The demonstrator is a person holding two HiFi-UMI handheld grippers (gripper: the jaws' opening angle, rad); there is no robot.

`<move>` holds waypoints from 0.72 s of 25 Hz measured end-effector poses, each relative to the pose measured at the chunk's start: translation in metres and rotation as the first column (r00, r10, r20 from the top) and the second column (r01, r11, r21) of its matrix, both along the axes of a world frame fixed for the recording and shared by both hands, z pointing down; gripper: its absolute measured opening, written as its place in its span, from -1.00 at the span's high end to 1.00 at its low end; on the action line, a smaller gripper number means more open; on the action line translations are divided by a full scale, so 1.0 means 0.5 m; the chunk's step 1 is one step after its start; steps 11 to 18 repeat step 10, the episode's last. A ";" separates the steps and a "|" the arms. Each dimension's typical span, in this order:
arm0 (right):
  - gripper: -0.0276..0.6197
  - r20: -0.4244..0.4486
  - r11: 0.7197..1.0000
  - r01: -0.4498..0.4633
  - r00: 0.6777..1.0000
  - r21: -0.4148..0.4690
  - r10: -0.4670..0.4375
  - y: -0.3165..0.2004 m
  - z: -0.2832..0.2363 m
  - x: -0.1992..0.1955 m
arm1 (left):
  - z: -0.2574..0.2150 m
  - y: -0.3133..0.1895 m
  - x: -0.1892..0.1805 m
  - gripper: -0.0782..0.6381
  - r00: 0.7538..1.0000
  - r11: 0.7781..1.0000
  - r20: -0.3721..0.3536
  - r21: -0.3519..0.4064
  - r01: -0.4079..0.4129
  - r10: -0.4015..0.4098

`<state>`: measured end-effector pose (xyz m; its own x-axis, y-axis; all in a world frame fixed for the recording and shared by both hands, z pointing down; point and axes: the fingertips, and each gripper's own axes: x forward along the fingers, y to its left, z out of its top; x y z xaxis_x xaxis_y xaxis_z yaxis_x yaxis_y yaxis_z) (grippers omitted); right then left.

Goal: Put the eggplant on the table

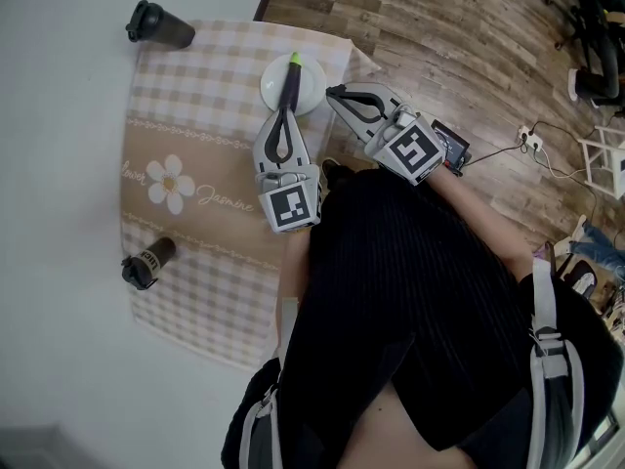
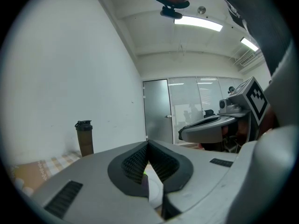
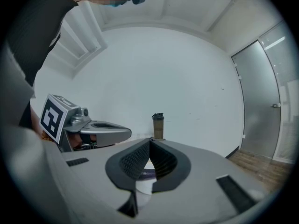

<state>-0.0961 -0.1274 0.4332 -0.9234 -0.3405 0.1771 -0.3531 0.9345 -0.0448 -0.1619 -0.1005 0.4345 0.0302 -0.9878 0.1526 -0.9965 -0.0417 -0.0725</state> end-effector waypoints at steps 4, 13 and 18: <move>0.90 -0.001 1.000 -0.007 1.000 -0.004 0.007 -0.002 0.003 0.003 | 0.002 0.000 0.000 0.78 1.000 1.000 -0.001 -0.004 -0.001 0.001; 0.90 -0.001 1.000 -0.008 1.000 -0.003 0.008 -0.002 0.003 0.005 | 0.000 0.000 0.002 0.78 1.000 1.000 -0.013 -0.005 0.006 -0.006; 0.90 -0.001 1.000 -0.008 1.000 -0.003 0.008 -0.002 0.003 0.005 | 0.000 0.000 0.002 0.78 1.000 1.000 -0.013 -0.005 0.006 -0.006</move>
